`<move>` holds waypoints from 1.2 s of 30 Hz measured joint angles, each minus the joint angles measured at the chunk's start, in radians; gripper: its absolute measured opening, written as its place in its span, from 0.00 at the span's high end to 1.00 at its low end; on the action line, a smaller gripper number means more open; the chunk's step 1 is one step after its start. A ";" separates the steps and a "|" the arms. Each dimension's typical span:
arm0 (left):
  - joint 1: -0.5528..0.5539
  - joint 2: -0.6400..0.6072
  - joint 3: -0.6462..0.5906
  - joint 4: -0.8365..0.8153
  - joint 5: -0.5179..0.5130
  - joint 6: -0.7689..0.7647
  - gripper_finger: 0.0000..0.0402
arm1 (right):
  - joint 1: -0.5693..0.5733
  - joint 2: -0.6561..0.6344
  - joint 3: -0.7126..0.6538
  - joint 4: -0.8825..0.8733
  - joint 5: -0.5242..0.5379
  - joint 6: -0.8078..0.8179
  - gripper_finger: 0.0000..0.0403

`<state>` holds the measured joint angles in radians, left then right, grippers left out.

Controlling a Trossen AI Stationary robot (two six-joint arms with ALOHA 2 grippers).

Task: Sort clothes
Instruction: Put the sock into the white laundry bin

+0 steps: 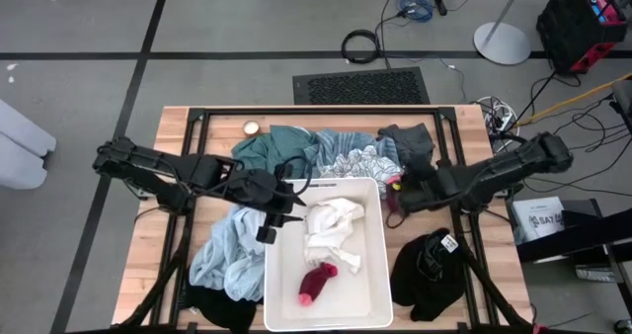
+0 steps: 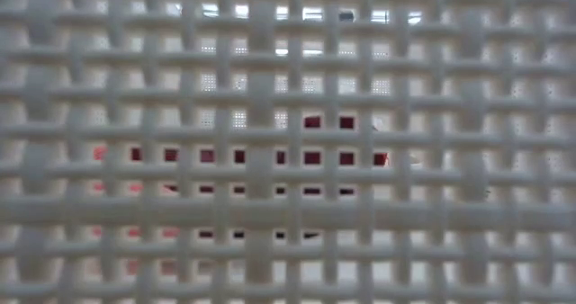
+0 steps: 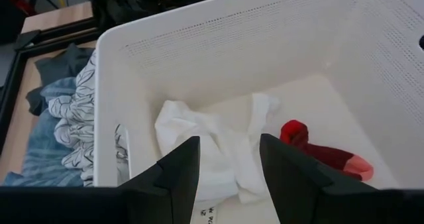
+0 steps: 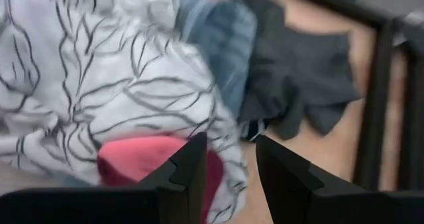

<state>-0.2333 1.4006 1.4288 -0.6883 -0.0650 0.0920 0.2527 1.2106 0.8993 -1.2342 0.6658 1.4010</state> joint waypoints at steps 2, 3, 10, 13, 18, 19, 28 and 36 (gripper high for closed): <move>0.001 0.000 0.000 0.000 0.000 -0.004 0.59 | -0.022 -0.006 -0.012 0.060 -0.035 -0.059 0.71; 0.001 0.000 0.000 0.000 0.000 -0.007 0.59 | -0.032 -0.006 -0.017 0.086 -0.056 -0.088 0.71; 0.000 0.000 0.000 0.000 0.008 -0.009 0.59 | -0.083 -0.001 -0.073 0.139 -0.157 -0.150 0.71; 0.000 0.000 0.000 0.000 0.008 -0.011 0.59 | -0.084 0.000 -0.079 0.144 -0.195 -0.173 0.71; 0.000 0.000 0.000 -0.001 0.008 -0.011 0.59 | -0.080 -0.026 -0.030 0.114 -0.138 -0.186 0.71; 0.000 0.000 0.000 -0.001 0.008 -0.011 0.59 | -0.078 -0.031 -0.020 0.110 -0.142 -0.187 0.71; 0.000 0.000 0.000 -0.012 0.008 -0.031 0.59 | -0.006 -0.042 -0.041 0.171 -0.322 -0.175 0.71; 0.000 0.000 0.000 -0.011 0.010 -0.034 0.59 | -0.057 -0.042 -0.162 0.228 -0.302 -0.192 0.71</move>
<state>-0.2333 1.4002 1.4284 -0.6991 -0.0554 0.0578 0.1956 1.1690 0.7378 -1.0061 0.3641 1.2095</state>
